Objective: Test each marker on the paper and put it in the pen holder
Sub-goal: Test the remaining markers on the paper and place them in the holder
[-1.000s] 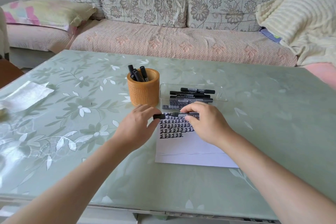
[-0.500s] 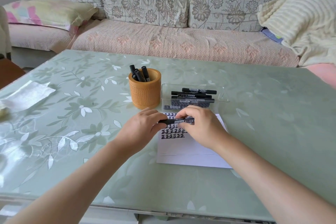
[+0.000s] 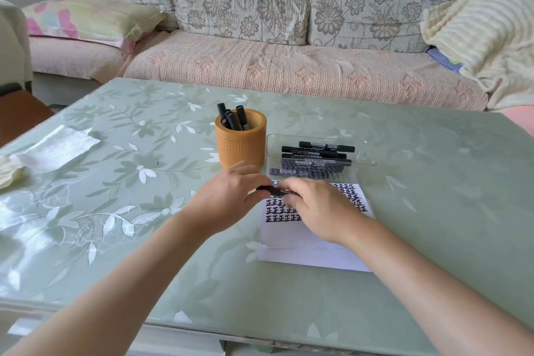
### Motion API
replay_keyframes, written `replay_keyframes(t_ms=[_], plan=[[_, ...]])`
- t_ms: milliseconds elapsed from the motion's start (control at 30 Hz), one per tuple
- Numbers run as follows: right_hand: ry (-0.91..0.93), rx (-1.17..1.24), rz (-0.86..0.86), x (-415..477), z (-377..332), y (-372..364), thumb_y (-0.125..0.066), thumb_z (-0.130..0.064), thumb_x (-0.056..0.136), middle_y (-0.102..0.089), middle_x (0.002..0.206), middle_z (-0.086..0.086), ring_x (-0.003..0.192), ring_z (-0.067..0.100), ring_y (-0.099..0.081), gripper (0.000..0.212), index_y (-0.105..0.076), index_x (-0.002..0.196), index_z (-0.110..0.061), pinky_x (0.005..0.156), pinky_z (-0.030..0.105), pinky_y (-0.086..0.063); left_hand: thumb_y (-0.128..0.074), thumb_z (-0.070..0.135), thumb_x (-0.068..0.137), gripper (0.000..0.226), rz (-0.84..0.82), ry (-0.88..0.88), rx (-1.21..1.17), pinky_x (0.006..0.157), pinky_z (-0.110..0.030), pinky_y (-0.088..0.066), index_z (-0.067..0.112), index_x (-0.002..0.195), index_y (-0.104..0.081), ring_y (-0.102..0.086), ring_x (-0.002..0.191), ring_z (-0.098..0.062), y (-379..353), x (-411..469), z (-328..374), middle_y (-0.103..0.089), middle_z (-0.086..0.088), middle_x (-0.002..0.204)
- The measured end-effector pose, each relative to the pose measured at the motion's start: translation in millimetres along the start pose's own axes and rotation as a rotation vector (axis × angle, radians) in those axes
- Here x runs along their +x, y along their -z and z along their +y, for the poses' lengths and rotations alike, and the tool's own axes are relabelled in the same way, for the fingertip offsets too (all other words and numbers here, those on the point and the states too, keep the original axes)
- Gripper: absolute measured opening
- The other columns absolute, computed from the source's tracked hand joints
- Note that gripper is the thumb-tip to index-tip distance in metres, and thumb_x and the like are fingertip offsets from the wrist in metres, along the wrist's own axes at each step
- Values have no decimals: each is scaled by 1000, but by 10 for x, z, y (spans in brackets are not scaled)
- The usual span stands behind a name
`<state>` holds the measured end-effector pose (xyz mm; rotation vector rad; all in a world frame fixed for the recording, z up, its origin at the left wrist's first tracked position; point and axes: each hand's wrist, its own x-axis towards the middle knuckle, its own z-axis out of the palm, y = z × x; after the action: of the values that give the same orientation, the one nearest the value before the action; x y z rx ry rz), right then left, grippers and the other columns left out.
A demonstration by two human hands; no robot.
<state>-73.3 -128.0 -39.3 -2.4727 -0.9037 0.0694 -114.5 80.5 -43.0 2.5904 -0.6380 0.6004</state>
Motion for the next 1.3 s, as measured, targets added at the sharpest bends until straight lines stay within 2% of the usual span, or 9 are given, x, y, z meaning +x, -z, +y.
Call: replay_keyframes(t_ms=[100, 200, 333, 567, 667, 833, 967, 1133, 1300], plan=[[34, 117, 83, 82, -36, -22, -50, -16, 100, -62, 109, -3, 97, 18, -59, 28, -59, 125, -23, 84, 36, -45, -56, 30, 95, 21, 118, 11, -7, 83, -27, -45, 17, 106, -67, -53, 93, -15, 114, 135, -59, -59, 4, 98], [7, 190, 199, 213, -66, 51, -56, -11, 97, -53, 99, -3, 85, 11, -54, 24, -64, 118, -16, 77, 20, -38, -57, 20, 94, 18, 326, 120, 36, 89, -27, -39, 11, 109, -63, -51, 100, -23, 261, 274, -164, -55, -4, 107], [-19, 271, 389, 511, -170, 314, -61, -16, 93, -61, 90, -4, 80, 14, -57, 15, -65, 104, -24, 72, 26, -43, -57, 17, 92, 29, 488, 323, 72, 90, -26, -35, 12, 120, -56, -48, 107, -26, 385, 389, -343, -46, -9, 117], [-25, 441, 603, 1247, -446, 684, -65, -20, 88, -63, 85, -11, 76, 5, -60, 7, -63, 94, -24, 73, 24, -47, -49, 21, 94, 54, 285, 530, -78, 102, -36, -35, 21, 146, -32, -42, 127, -28, 291, 535, -499, -32, -5, 144], [-19, 402, 557, 1407, -488, 659, -69, -21, 85, -69, 86, -9, 81, 8, -65, 8, -64, 89, -27, 76, 27, -50, -47, 17, 96, 54, 245, 571, -125, 103, -29, -30, 19, 148, -32, -41, 129, -24, 259, 584, -510, -38, -5, 145], [-77, 72, 355, 1415, -434, 500, -69, -28, 82, -69, 83, -10, 85, 16, -65, 3, -67, 84, -26, 83, 33, -52, -43, 2, 92, 41, 394, 551, -154, 84, -11, -26, 13, 132, -50, -50, 116, -22, 266, 642, -527, -53, -7, 128], [-141, -147, 258, 1398, -368, 375, -60, -33, 87, -65, 104, 1, 106, 29, -55, 15, -70, 92, -23, 89, 39, -44, -39, 0, 91, 46, 390, 506, -147, 87, -9, -25, 11, 135, -48, -47, 121, -19, 264, 653, -496, -47, -6, 135], [-131, -150, 102, 1384, -362, 284, -43, -40, 100, -45, 129, 4, 126, 26, -38, 37, -60, 130, -24, 106, 42, -35, -43, 8, 91, 53, 327, 359, -130, 108, -31, -30, 26, 141, -44, -33, 135, -18, 268, 642, -452, -35, 0, 148], [-97, -9, 229, 1247, -201, 336, -45, -22, 99, -52, 132, 1, 119, 20, -51, 30, -59, 125, -22, 102, 38, -42, -51, 21, 93, 47, 209, 358, -21, 104, -38, -36, 30, 139, -48, -30, 134, -21, 220, 621, -478, -34, 2, 149]])
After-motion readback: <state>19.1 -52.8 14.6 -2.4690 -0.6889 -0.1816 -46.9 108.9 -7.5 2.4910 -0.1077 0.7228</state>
